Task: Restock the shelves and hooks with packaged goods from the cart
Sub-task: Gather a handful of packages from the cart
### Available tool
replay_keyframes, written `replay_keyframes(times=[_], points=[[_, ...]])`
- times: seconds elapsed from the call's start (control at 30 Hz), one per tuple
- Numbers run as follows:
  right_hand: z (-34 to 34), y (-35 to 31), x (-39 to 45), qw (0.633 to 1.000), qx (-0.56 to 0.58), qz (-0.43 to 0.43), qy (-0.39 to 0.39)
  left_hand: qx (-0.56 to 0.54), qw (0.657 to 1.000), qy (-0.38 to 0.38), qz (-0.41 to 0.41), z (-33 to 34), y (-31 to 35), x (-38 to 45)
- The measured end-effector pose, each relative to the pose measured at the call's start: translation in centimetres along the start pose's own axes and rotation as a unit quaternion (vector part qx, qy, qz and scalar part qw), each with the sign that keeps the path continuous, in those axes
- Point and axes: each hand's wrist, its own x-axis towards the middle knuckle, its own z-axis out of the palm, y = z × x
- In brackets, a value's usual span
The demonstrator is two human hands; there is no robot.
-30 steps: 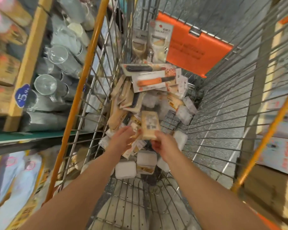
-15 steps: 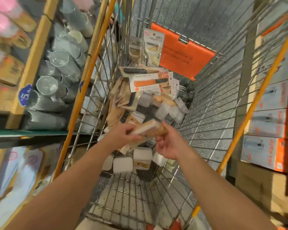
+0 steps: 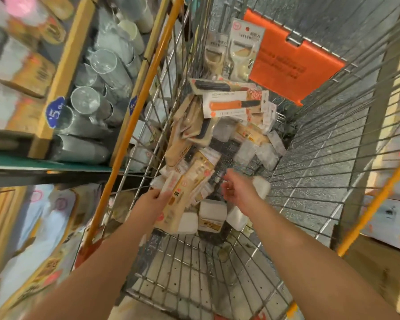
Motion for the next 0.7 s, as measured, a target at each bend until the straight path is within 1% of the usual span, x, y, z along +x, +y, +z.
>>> replay_keyframes(times=[0.13, 0.23, 0.37, 0.43, 0.53, 0.6, 0.7], points=[[1.6, 0.1, 2.1, 0.999, -0.052, -0.009, 0.003, -0.003, 1.0, 0.011, -0.011, -0.5, -0.3, 0.6], [2.4, 0.1, 3.6, 0.995, -0.098, -0.015, 0.013, 0.013, 1.0, 0.02, -0.004, -1.2, -0.2, 1.1], [3.3, 0.6, 5.1, 0.991, -0.136, -0.011, 0.005, 0.019, 1.0, -0.007, -0.002, -1.9, -0.6, 0.8], [3.8, 1.0, 5.6, 0.99, -0.139, -0.022, 0.003, 0.028, 0.999, -0.015, -0.006, -1.8, -0.8, 0.7], [4.3, 1.2, 6.2, 0.992, -0.123, -0.034, 0.024, 0.033, 0.999, -0.006, -0.011, -1.7, -1.1, 0.7], [4.4, 1.3, 6.2, 0.993, -0.115, -0.038, 0.014, 0.01, 1.0, 0.001, -0.01, -1.7, -1.2, 0.7], [3.7, 1.0, 4.9, 0.99, -0.131, -0.05, -0.011, -0.059, 0.998, -0.001, -0.002, -1.6, -1.3, 0.7]])
